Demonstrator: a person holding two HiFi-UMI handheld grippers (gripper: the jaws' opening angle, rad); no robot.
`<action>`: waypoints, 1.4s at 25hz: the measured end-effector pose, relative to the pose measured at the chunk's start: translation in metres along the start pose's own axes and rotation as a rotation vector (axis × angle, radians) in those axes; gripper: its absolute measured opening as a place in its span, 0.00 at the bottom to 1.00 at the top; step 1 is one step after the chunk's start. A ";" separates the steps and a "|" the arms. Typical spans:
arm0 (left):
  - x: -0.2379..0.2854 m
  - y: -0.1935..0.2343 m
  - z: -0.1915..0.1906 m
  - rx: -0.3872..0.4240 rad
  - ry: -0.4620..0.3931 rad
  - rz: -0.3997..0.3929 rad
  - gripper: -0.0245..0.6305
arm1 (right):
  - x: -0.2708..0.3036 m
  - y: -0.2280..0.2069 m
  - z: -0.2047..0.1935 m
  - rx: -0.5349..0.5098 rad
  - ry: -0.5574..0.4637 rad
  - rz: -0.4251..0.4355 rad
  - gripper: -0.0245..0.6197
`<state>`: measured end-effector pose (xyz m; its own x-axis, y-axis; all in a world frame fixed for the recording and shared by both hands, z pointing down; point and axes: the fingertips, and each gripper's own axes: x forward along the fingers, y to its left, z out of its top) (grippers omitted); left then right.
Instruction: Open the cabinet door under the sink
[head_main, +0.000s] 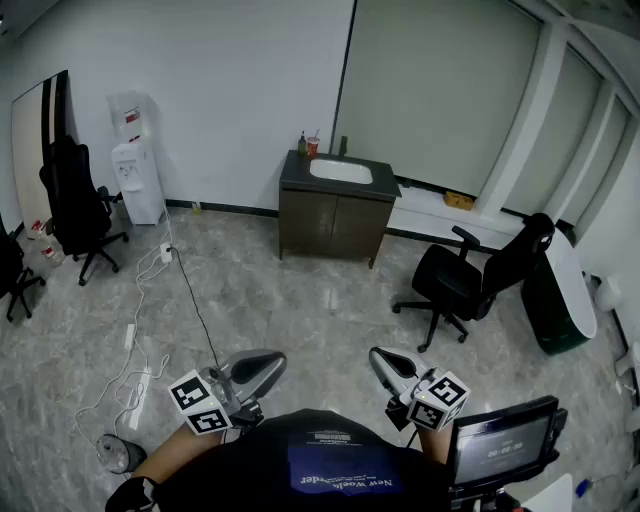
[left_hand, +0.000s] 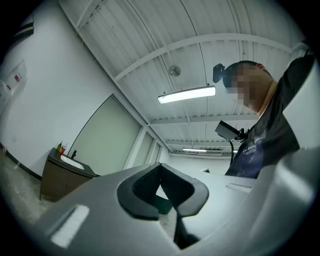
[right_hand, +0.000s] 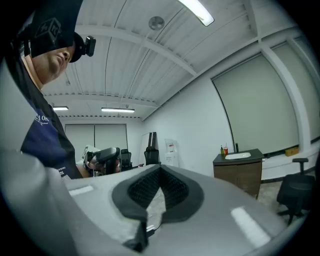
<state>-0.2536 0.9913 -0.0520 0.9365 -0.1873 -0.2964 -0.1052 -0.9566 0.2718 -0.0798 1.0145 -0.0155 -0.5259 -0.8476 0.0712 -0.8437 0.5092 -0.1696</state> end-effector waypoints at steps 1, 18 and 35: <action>0.000 0.000 0.000 0.002 0.002 -0.001 0.04 | 0.000 0.000 0.000 -0.002 0.000 0.001 0.04; -0.016 0.016 -0.002 -0.017 0.007 0.018 0.04 | 0.028 -0.005 -0.009 0.046 0.018 0.010 0.04; -0.070 0.114 0.019 -0.092 0.045 0.058 0.04 | 0.124 -0.009 -0.033 0.071 0.083 -0.046 0.04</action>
<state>-0.3374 0.8914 -0.0179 0.9442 -0.2290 -0.2369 -0.1300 -0.9196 0.3708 -0.1408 0.9094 0.0278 -0.4966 -0.8528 0.1614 -0.8589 0.4560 -0.2331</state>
